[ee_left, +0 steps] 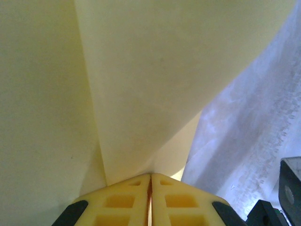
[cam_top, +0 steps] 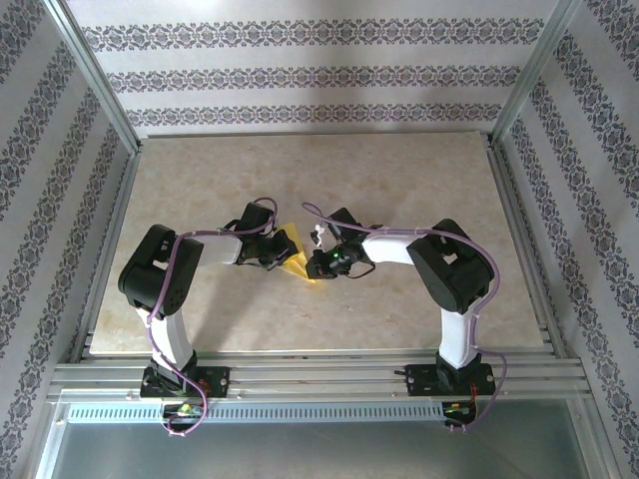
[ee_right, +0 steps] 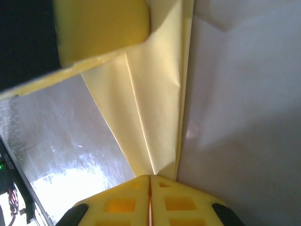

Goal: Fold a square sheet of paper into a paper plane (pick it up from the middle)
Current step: Fourth fold the wing at the center of the table.

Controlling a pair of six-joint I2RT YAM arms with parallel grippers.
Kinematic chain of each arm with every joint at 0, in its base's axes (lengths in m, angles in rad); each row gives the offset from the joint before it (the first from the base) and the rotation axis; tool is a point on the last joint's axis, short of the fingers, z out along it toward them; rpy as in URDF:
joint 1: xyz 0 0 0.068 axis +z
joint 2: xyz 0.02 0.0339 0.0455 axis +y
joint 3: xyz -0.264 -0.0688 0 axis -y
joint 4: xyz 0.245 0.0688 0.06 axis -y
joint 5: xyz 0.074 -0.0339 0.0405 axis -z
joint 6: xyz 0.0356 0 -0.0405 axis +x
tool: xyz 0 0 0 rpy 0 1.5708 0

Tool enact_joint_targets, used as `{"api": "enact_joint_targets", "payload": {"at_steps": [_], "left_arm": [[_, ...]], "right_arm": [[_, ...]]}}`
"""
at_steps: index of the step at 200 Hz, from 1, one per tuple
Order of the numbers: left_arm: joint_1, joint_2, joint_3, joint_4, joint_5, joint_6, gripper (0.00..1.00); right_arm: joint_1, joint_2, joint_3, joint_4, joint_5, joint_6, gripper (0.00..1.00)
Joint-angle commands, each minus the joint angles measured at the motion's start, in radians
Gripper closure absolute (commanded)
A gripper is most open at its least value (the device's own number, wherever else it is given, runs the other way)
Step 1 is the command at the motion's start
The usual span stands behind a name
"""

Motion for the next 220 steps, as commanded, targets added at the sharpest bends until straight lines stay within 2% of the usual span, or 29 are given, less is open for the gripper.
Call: {"api": "enact_joint_targets", "payload": {"at_steps": [1, 38, 80, 158, 220], "left_arm": [[0.013, 0.071, -0.037, -0.174, -0.141, 0.022, 0.89], [0.013, 0.074, -0.036, -0.161, -0.126, 0.026, 0.89], [0.013, 0.068, -0.044, -0.126, -0.102, 0.032, 0.89], [0.013, 0.063, -0.049, -0.098, -0.073, 0.036, 0.89], [0.013, 0.058, -0.038, -0.092, -0.064, 0.035, 0.88]], "right_arm": [[0.016, -0.039, -0.059, -0.123, -0.005, -0.021, 0.9], [0.01, -0.08, -0.079, -0.159, -0.002, -0.048, 0.9], [-0.01, -0.168, -0.03, -0.099, 0.04, -0.064, 0.89], [0.013, 0.033, 0.142, -0.047, 0.091, -0.008, 0.91], [0.023, 0.083, 0.151, -0.087, 0.1, -0.029, 0.91]]}}
